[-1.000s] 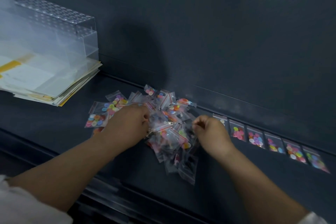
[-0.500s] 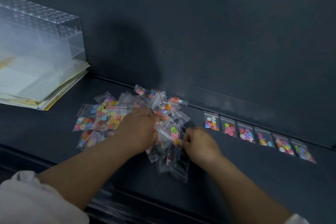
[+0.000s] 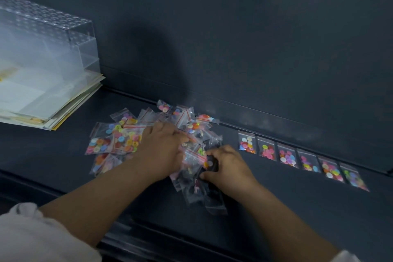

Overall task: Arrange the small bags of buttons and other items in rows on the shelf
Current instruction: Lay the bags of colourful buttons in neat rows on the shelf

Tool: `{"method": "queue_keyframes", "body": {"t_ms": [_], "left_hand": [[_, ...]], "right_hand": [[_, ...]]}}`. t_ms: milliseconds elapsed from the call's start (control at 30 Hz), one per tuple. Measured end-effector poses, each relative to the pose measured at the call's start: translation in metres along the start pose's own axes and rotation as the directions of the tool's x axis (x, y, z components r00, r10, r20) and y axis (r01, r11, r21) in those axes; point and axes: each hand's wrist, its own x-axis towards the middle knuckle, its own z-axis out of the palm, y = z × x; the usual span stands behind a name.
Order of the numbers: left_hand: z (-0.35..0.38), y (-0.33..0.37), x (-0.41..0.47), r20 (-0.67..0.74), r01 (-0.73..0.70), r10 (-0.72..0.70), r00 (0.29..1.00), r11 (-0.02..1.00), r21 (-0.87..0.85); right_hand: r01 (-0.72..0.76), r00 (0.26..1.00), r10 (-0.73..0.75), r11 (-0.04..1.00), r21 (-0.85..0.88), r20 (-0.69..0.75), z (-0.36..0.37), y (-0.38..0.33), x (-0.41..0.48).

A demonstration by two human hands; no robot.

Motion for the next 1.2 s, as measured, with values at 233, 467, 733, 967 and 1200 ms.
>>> {"method": "queue_keyframes", "body": {"t_ms": [233, 467, 733, 967, 1200], "left_hand": [[0.002, 0.004, 0.004, 0.170, 0.053, -0.060, 0.984, 0.997, 0.047], [0.000, 0.002, 0.007, 0.050, 0.080, -0.073, 0.996, 0.984, -0.157], [-0.007, -0.004, 0.015, -0.171, 0.068, -0.133, 0.976, 0.939, -0.337], [-0.006, -0.004, 0.020, -0.287, 0.155, -0.233, 0.929, 0.951, -0.269], [0.000, 0.007, 0.030, -0.241, -0.033, 0.011, 0.971, 0.995, -0.090]], "right_hand": [[0.081, 0.984, -0.094, 0.993, -0.090, -0.148, 0.010, 0.001, 0.002], [0.022, 0.972, 0.062, 0.935, 0.353, -0.226, 0.001, 0.005, 0.002], [0.031, 0.974, 0.091, 0.857, 0.514, -0.210, -0.014, 0.005, 0.002], [0.014, 0.983, 0.102, 0.782, 0.623, -0.151, -0.019, -0.001, 0.002], [-0.125, 0.966, 0.254, 0.582, 0.804, -0.034, -0.030, -0.005, -0.002]]}}
